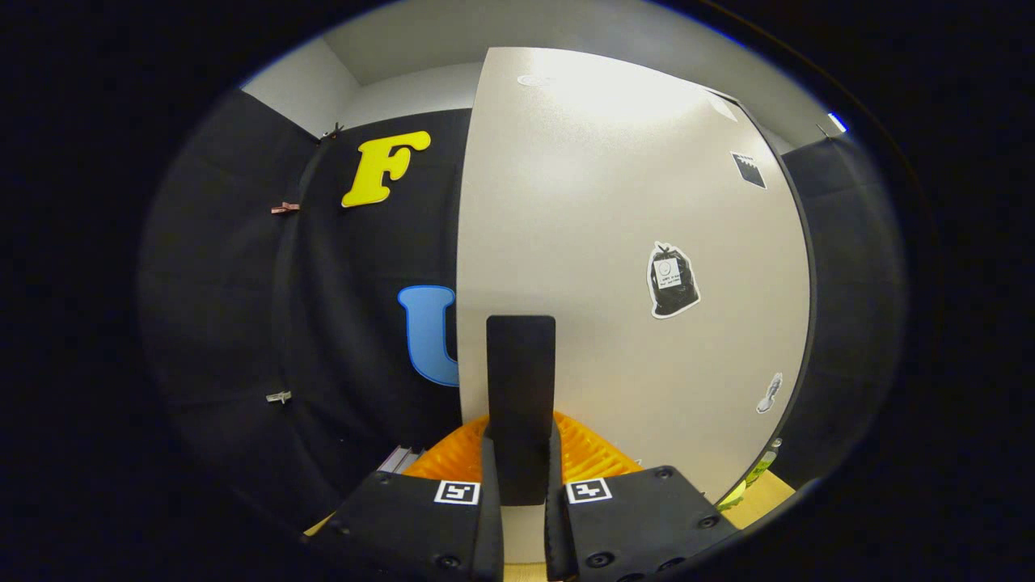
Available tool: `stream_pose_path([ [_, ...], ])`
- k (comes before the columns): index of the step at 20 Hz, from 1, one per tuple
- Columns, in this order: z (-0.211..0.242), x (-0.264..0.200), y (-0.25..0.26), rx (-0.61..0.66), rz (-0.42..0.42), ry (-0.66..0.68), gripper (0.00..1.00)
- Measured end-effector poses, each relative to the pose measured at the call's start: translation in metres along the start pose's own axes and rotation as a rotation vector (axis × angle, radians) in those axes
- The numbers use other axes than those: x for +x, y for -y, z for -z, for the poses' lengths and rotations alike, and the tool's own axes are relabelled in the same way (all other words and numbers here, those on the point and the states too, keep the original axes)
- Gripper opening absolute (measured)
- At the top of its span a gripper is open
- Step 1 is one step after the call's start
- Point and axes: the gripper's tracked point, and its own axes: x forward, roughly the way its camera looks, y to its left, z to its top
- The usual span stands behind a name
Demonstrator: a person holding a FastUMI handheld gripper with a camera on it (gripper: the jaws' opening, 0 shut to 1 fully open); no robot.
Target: Open the shoe cabinet door, grab the shoes and put them into the shoe cabinet, then close the shoe cabinet door.
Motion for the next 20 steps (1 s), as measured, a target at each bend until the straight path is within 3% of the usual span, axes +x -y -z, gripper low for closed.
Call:
stream_pose_path([
  [13,-0.008,-0.110,0.050,0.077,-0.134,-0.029,0.24],
  [20,-0.012,-0.166,0.111,0.090,-0.097,-0.018,0.23],
])
